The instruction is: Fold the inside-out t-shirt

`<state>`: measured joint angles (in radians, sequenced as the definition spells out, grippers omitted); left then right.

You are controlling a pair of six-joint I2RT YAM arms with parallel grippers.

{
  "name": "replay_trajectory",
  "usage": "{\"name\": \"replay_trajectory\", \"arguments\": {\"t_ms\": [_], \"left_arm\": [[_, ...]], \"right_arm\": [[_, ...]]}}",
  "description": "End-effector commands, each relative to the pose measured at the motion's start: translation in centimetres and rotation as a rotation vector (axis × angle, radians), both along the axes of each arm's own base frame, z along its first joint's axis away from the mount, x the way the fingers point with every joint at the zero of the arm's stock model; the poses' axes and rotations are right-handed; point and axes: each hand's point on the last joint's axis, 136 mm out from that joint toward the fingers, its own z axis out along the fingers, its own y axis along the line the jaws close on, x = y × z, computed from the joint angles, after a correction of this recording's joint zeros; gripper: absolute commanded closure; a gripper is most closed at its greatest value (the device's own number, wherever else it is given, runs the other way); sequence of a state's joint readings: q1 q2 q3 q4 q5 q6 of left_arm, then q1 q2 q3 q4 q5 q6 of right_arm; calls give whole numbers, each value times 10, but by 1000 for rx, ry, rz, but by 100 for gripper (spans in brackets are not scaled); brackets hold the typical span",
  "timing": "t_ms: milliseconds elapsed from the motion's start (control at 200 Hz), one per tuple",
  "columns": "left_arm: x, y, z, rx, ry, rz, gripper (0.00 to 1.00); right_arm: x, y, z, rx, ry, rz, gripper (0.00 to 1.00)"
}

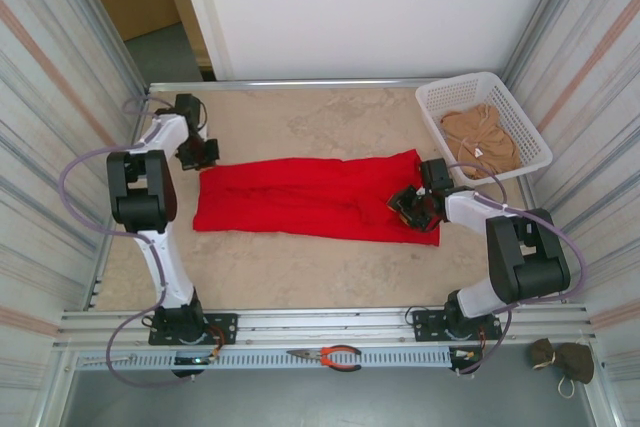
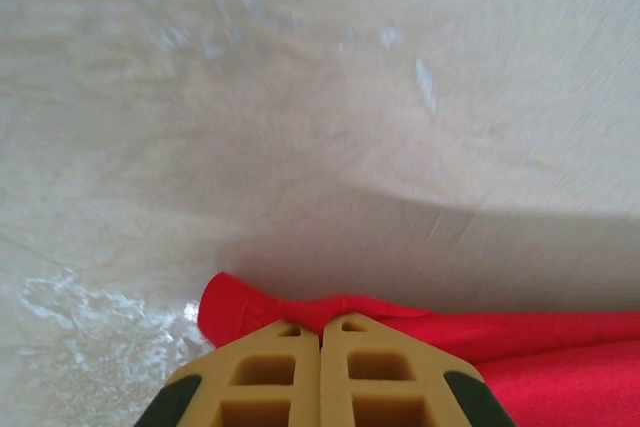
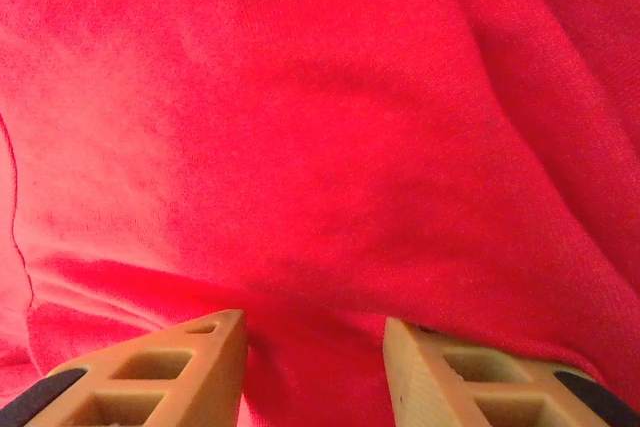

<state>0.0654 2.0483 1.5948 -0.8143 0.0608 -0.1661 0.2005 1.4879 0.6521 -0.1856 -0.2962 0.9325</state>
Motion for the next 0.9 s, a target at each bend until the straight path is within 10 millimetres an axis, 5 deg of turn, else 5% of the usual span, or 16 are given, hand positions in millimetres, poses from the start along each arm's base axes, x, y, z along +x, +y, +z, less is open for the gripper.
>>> {"name": "replay_trajectory", "arguments": {"t_ms": [0, 90, 170, 291, 436, 506, 721, 897], "left_arm": [[15, 8, 7, -76, -44, 68, 100], [25, 6, 8, -112, -64, 72, 100], [28, 0, 2, -145, -47, 68, 70], [29, 2, 14, -141, -61, 78, 46], [18, 1, 50, -150, -132, 118, 39], [11, -9, 65, -216, -177, 134, 36], [-22, -44, 67, -359, -205, 152, 35], [-37, -55, 54, -371, -179, 132, 35]], "right_arm": [[-46, -27, -39, -102, 201, -73, 61], [-44, -25, -39, -92, 198, -71, 61], [-35, -19, -30, -69, 171, -36, 58], [-9, -8, 7, -33, 36, 60, 52], [13, -25, 68, -108, -150, 94, 27], [15, -41, 81, -148, -169, 87, 19], [20, -84, 58, -171, -92, 57, 11], [28, -88, 41, -157, -74, 88, 8]]}}
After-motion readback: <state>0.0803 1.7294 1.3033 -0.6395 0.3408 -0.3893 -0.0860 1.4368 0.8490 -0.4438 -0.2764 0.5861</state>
